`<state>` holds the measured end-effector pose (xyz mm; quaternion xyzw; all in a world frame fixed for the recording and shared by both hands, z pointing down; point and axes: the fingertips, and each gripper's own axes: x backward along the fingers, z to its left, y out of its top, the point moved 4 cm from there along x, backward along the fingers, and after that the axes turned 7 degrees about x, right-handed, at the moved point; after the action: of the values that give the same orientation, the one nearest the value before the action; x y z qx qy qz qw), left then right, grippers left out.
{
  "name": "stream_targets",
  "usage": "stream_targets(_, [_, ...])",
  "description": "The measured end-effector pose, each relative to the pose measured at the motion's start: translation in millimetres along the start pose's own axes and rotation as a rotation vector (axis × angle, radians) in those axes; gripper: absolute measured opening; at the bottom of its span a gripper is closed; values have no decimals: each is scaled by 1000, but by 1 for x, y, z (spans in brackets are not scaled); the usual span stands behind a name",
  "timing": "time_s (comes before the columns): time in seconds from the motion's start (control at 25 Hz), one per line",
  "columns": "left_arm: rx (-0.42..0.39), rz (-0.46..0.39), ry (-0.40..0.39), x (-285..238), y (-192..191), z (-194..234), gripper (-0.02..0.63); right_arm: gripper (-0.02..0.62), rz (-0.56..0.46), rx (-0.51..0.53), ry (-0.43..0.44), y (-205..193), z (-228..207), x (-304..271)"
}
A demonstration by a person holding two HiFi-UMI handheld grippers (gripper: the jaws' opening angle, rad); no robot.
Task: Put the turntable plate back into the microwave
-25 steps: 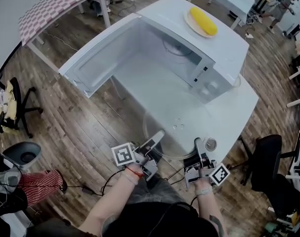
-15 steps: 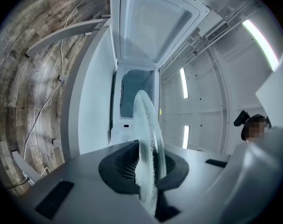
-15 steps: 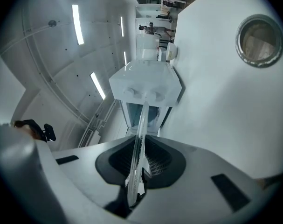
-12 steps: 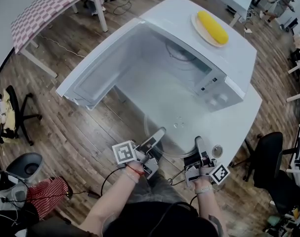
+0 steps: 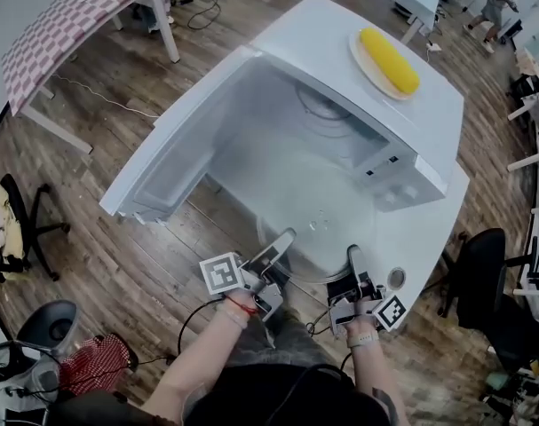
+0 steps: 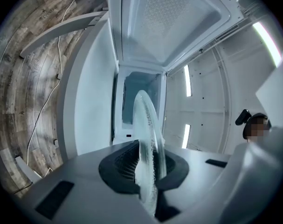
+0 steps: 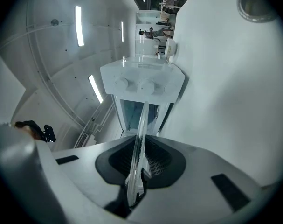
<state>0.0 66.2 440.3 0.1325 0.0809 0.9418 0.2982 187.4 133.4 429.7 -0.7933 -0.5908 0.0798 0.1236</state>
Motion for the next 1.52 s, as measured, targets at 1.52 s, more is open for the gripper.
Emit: stream_targets(1.52, [-12, -91, -8, -9, 73, -6, 38, 51, -14, -43, 12, -16, -12, -77])
